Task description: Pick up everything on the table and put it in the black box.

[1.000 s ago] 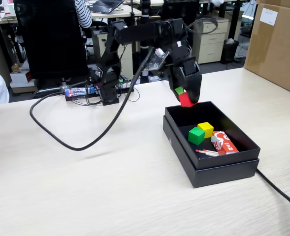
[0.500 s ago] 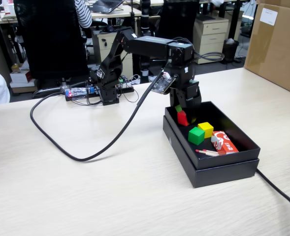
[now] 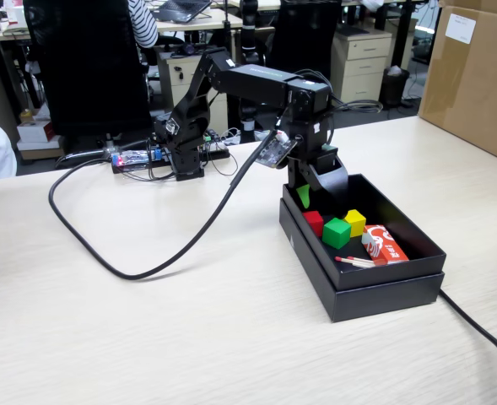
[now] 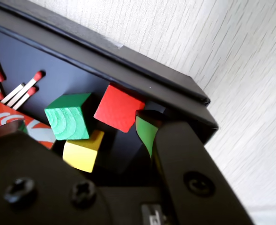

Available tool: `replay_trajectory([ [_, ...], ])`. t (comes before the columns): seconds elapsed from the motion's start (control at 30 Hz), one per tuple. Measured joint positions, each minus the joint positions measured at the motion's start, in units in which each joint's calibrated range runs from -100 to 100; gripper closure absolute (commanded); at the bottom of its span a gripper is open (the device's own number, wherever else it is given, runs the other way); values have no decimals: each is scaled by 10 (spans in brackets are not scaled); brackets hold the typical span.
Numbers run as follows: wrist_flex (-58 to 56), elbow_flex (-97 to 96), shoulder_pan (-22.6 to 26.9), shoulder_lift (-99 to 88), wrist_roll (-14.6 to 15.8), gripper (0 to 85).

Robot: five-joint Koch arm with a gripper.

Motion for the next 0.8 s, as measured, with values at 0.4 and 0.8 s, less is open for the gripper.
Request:
replay_trajectory([
  [0.4,-7,-4,-32,-331,0,374],
  [0.8,126,-510,-167,-809,-39,364],
])
